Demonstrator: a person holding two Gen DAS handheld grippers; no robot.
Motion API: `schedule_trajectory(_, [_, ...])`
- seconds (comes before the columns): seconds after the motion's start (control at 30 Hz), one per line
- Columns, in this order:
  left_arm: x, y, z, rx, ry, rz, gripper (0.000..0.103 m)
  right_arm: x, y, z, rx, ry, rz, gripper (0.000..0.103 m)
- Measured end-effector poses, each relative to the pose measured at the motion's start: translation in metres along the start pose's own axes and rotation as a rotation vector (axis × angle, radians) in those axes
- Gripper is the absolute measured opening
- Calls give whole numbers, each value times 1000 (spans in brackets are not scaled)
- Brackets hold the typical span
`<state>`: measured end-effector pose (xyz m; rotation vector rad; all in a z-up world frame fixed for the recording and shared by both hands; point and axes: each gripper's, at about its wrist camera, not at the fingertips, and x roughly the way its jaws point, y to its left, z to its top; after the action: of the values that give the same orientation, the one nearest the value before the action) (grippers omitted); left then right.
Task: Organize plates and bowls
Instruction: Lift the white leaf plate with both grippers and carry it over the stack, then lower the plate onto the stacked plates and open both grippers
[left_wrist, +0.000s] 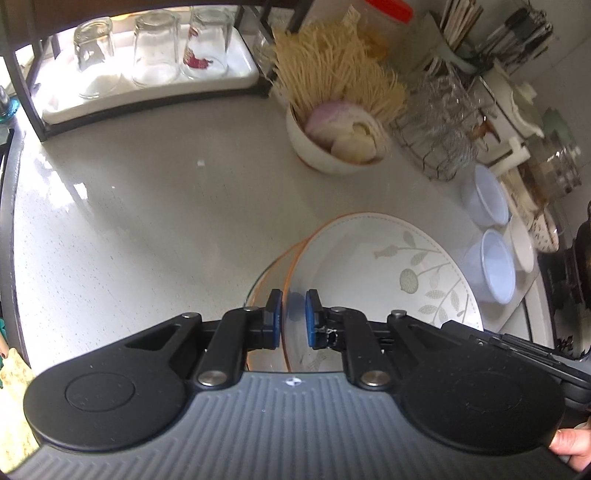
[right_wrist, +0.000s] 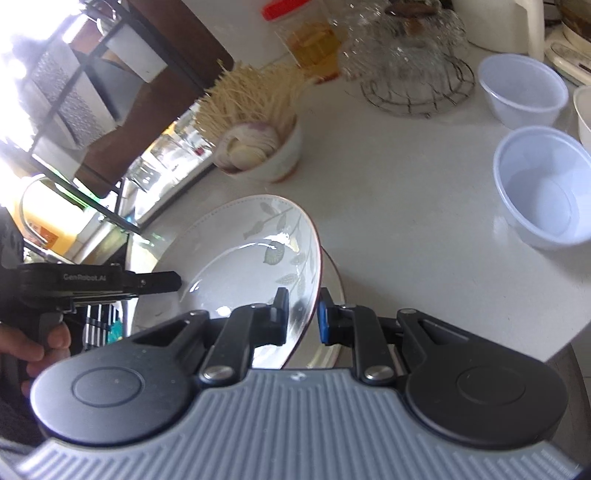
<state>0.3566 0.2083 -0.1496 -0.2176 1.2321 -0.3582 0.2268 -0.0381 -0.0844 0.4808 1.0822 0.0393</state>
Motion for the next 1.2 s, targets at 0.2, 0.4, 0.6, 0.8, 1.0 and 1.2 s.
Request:
schedule_trajectory(0.2, [7,-5,-6,3,35,20,15,2,-2,-3,-33,7,-26,19])
schedule_trajectory(0.4, [12,-14,-10,40,64,63,17,8,1,-2,-82,13,-72,19])
schedule_trajectory(0.6, [19,-21,-11,62,74,93,18,12,-2,-3,-87,12,-93,20])
schedule_trajectory(0.8, [23,-25,-17,80,106,113,20,18,-5,-4,-85,11,-103,21])
schedule_trajectory(1.0, [29,-19,-20,67,125,152,20,27,-4,-6,-93,28,-86,22])
schedule_trajectory(1.2, [26,-17,-15,42,114,164,21,34,-7,-5,-75,17,-56,23])
